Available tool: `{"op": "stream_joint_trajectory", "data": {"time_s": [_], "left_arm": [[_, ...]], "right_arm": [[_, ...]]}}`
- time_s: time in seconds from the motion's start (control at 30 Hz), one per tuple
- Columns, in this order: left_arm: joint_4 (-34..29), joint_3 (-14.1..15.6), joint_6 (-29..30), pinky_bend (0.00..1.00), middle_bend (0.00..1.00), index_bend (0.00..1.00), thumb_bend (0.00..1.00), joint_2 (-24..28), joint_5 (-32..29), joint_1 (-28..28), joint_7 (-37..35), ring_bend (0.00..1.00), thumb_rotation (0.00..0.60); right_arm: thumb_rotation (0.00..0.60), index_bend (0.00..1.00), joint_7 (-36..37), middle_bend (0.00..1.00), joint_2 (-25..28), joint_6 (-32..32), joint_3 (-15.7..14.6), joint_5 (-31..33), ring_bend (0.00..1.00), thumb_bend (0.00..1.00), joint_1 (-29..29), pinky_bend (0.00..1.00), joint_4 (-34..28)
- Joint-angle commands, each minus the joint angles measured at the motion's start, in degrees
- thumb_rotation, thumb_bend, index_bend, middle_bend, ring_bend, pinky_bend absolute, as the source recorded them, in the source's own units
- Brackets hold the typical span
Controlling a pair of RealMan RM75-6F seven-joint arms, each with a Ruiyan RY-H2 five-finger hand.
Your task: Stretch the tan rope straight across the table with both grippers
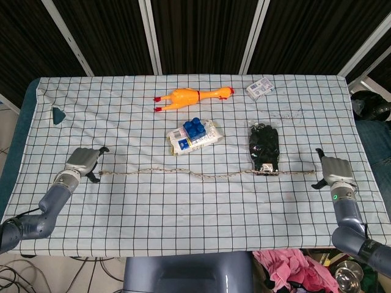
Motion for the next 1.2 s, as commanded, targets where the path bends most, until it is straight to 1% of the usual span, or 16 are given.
{"op": "stream_joint_trajectory", "data": {"time_s": [0.03, 0.1, 0.13, 0.23, 0.3, 0.33, 0.37, 0.4, 0.43, 0.53, 0.6, 0.7, 0.83, 0.93, 1.03, 1.2], "left_arm": [[-5.3, -2.1, 4.2, 0.86, 0.81, 0.24, 0.05, 3.7, 0.8, 0.2, -0.2, 0.79, 0.600], [-10.1, -3.2, 10.6, 0.84, 0.78, 0.26, 0.05, 6.7, 4.7, 1.5, 0.3, 0.75, 0.600], [-12.1, -3.3, 13.8, 0.83, 0.75, 0.26, 0.05, 7.8, 6.6, 2.3, 0.9, 0.72, 0.600], [-20.1, -3.1, 24.8, 0.73, 0.60, 0.26, 0.05, 11.7, 12.2, 6.4, 2.6, 0.56, 0.600], [-23.6, -2.4, 29.1, 0.59, 0.47, 0.25, 0.04, 13.4, 14.1, 8.6, 3.4, 0.44, 0.600], [-25.9, -1.7, 32.4, 0.53, 0.42, 0.24, 0.04, 14.5, 15.4, 10.4, 4.2, 0.39, 0.600], [-27.9, -0.8, 35.4, 0.44, 0.35, 0.23, 0.04, 15.2, 16.4, 12.2, 5.3, 0.31, 0.600], [-29.4, 0.3, 38.1, 0.36, 0.29, 0.22, 0.04, 15.6, 17.3, 14.0, 6.8, 0.24, 0.600], [-30.6, 1.3, 40.6, 0.30, 0.24, 0.20, 0.04, 15.9, 18.2, 15.7, 8.0, 0.18, 0.600], [-32.6, 3.9, 46.7, 0.19, 0.16, 0.18, 0.03, 15.8, 21.2, 20.5, 8.4, 0.09, 0.600], [-32.8, 6.1, 50.3, 0.15, 0.15, 0.16, 0.02, 15.7, 24.2, 24.3, 6.3, 0.07, 0.600], [-31.8, 9.0, 54.7, 0.10, 0.13, 0.15, 0.00, 15.1, 27.4, 29.2, 4.4, 0.05, 0.600], [-29.3, 12.2, 58.4, 0.07, 0.12, 0.15, 0.00, 13.6, 31.1, 34.6, 1.4, 0.03, 0.600], [-27.9, 14.2, 58.4, 0.05, 0.10, 0.14, 0.00, 13.1, 32.4, 37.1, -1.6, 0.01, 0.600], [-26.8, 15.2, 58.2, 0.04, 0.08, 0.13, 0.00, 13.0, 34.2, 38.7, -3.2, 0.00, 0.600], [-25.0, 15.1, 59.1, 0.03, 0.07, 0.12, 0.00, 12.8, 38.1, 39.7, -4.8, 0.00, 0.600]], "right_arm": [[0.600, 0.00, 1.0, 0.84, 4.2, 5.4, 1.9, -1.8, 0.97, 0.04, -0.7, 0.99, -4.4], [0.600, 0.00, 2.8, 0.71, 7.0, 10.8, 3.1, -4.5, 0.88, 0.04, -2.3, 0.95, -8.9], [0.600, 0.00, 3.8, 0.63, 8.3, 12.9, 3.5, -6.1, 0.82, 0.05, -3.2, 0.90, -11.2], [0.600, 0.00, 8.1, 0.44, 12.8, 19.8, 3.5, -13.0, 0.63, 0.05, -7.5, 0.69, -19.7], [0.600, 0.00, 9.6, 0.30, 14.3, 22.4, 2.6, -16.7, 0.49, 0.06, -9.6, 0.43, -23.0], [0.600, 0.00, 10.7, 0.26, 15.2, 24.4, 1.7, -19.7, 0.45, 0.06, -11.2, 0.36, -25.2], [0.600, 0.00, 11.5, 0.21, 15.7, 26.9, 0.6, -23.0, 0.40, 0.07, -13.0, 0.29, -26.9], [0.600, 0.00, 12.1, 0.19, 15.9, 29.1, -0.7, -26.4, 0.38, 0.07, -14.6, 0.26, -27.9], [0.600, 0.00, 12.4, 0.17, 15.8, 31.1, -2.1, -29.6, 0.36, 0.07, -16.1, 0.24, -28.4], [0.600, 0.00, 12.6, 0.14, 14.4, 36.0, -5.8, -37.5, 0.32, 0.07, -19.8, 0.22, -27.7], [0.600, 0.00, 12.7, 0.12, 12.7, 39.5, -8.3, -42.1, 0.29, 0.07, -22.7, 0.21, -26.8], [0.600, 0.00, 13.8, 0.10, 10.3, 43.0, -10.7, -46.4, 0.27, 0.06, -25.9, 0.20, -25.2], [0.600, 0.00, 14.8, 0.10, 7.1, 46.4, -12.6, -50.4, 0.27, 0.07, -29.1, 0.20, -21.9], [0.600, 0.00, 13.9, 0.10, 6.2, 47.2, -13.4, -52.0, 0.26, 0.07, -30.3, 0.19, -20.5], [0.600, 0.00, 13.9, 0.10, 5.7, 48.0, -14.0, -53.2, 0.26, 0.07, -31.6, 0.19, -20.1], [0.600, 0.00, 13.9, 0.10, 5.7, 48.4, -13.5, -54.0, 0.26, 0.08, -32.4, 0.19, -19.4]]}}
